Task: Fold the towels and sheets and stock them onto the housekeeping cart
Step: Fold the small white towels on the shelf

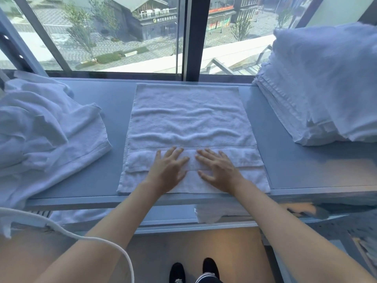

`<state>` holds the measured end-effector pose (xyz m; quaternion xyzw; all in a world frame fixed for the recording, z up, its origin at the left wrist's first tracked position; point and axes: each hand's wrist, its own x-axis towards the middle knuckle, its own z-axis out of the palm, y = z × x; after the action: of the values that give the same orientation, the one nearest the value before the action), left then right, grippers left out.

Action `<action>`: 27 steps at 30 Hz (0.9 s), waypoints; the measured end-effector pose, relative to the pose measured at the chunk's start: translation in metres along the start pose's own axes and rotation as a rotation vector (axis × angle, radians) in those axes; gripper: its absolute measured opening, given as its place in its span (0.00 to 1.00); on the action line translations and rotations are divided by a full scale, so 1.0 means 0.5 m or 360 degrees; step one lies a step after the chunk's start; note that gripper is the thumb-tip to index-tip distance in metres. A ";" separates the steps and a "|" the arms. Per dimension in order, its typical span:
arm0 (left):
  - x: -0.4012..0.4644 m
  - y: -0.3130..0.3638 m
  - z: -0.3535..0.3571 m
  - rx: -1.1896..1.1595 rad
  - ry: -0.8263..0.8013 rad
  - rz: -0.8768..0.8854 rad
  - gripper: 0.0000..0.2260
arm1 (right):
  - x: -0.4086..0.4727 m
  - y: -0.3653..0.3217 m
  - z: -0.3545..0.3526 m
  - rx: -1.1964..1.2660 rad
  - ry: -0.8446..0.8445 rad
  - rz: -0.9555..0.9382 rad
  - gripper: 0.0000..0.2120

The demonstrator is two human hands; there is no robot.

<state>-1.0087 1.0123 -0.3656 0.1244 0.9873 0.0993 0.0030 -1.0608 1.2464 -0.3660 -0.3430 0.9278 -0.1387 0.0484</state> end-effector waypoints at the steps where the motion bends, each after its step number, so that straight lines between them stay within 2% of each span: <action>1: -0.004 0.008 0.005 0.0021 0.0022 0.0047 0.21 | -0.005 -0.006 0.003 -0.0013 0.0003 -0.0014 0.28; 5: 0.000 0.021 0.003 0.0033 0.0009 0.0012 0.19 | -0.002 -0.007 -0.002 -0.0071 0.0016 -0.0049 0.24; 8: -0.010 0.001 -0.008 0.0024 0.0053 0.0052 0.17 | -0.010 0.020 -0.021 -0.0037 -0.0004 -0.0030 0.26; 13: -0.064 -0.078 -0.022 -0.0146 0.0174 -0.0061 0.17 | -0.087 0.137 -0.052 0.0002 0.0324 0.0258 0.26; 16: -0.083 -0.097 -0.027 -0.0308 0.0169 -0.0162 0.19 | -0.119 0.175 -0.051 0.0077 0.0454 0.0395 0.25; 20: -0.064 -0.057 -0.027 -0.0183 0.0218 -0.0321 0.19 | -0.101 0.168 -0.043 0.0221 0.0553 0.0524 0.23; 23: -0.030 -0.006 -0.034 0.0087 0.0097 -0.0522 0.22 | -0.088 0.152 -0.032 0.0278 0.0629 0.0659 0.21; 25: -0.013 0.029 -0.024 0.0201 0.0068 -0.0511 0.25 | -0.084 0.137 -0.021 0.0268 0.0685 0.0719 0.19; 27: 0.003 0.062 -0.009 0.0141 0.0129 -0.0371 0.23 | -0.077 0.123 -0.011 0.0251 0.0731 0.0754 0.18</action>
<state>-1.0027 1.0412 -0.3550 0.0049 0.9977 0.0594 -0.0307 -1.0706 1.3173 -0.3788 -0.0730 0.9548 -0.2687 -0.1046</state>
